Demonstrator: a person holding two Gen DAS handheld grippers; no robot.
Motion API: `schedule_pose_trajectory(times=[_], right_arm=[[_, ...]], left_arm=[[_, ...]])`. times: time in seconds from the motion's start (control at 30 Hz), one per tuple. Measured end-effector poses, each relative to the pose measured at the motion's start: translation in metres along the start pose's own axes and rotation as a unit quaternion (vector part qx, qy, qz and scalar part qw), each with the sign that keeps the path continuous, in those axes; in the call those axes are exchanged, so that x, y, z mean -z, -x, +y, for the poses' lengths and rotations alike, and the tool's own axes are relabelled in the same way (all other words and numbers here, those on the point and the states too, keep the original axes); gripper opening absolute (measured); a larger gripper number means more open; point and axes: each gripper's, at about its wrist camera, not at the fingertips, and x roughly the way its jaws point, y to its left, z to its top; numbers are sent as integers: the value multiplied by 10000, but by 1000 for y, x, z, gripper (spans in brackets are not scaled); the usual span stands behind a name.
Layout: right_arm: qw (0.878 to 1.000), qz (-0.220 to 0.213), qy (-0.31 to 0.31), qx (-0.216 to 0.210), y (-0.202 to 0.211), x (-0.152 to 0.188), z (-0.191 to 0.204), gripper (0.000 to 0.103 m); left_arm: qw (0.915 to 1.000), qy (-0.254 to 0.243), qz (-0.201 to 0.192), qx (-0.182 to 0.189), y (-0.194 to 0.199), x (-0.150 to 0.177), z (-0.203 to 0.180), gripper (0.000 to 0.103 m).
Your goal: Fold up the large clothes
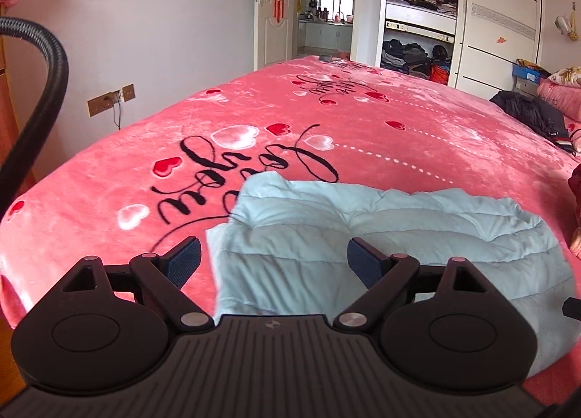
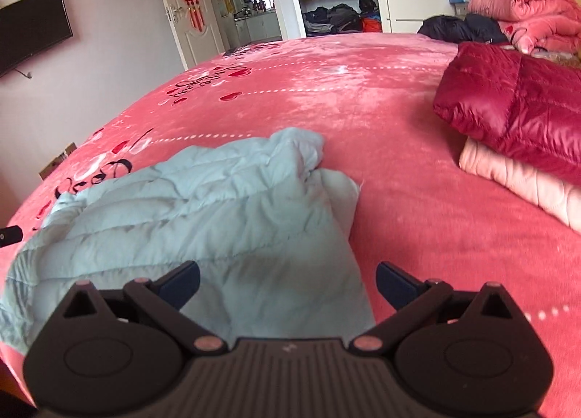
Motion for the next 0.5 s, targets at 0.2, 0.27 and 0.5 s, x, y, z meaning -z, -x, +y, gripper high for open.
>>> schedule_pose_trajectory(times=[0.2,0.27,0.5], right_arm=[[9985,16,-525,-147,13,7,-17,102],[9971,11,-716,-248,16,9,-25,102],[9929,25,-1035,-578,19,9,-45,102]], left_arm=[[9981,595,157,-39,22,-11,33,103],[9963,826,253,-1,20,-15,43,103],[9872,1536,427,106,-14,-20,60,103]])
